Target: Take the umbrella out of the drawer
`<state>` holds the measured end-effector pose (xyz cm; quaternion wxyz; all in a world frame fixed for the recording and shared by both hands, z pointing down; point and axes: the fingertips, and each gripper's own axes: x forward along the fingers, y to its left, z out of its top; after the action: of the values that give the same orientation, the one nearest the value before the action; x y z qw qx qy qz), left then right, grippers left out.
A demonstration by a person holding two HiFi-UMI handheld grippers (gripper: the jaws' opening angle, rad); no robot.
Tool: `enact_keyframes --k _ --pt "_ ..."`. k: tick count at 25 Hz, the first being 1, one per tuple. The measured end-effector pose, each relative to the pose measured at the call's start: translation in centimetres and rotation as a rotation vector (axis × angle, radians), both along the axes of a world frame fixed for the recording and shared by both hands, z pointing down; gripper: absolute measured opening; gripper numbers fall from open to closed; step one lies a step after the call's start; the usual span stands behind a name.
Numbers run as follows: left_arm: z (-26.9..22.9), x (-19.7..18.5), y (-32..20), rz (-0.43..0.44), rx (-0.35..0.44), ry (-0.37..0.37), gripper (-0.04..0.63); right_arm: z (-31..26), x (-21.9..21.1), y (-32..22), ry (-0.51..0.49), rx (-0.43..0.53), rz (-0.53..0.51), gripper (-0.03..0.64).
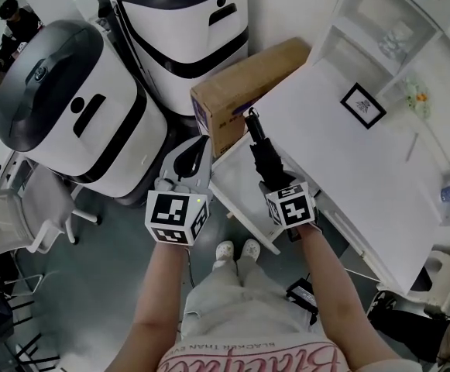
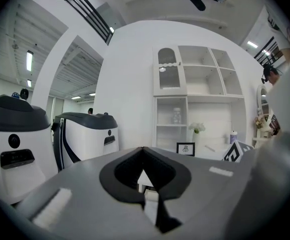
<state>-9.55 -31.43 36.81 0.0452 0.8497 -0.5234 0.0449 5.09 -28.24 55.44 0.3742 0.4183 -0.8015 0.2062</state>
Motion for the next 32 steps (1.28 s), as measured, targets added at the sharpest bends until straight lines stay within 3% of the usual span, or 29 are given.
enact_keyframes --k 24,32 --pt "-6.1 0.7 0.1 0.015 0.133 0.003 0.008 -17.4 2.4 -1.7 -0.162 0.397 0.039 0.249" --pt "-8.2 0.8 0.3 0.021 0.188 0.01 0.008 -23.8 3.7 -1.2 -0.23 0.597 0.103 0.249"
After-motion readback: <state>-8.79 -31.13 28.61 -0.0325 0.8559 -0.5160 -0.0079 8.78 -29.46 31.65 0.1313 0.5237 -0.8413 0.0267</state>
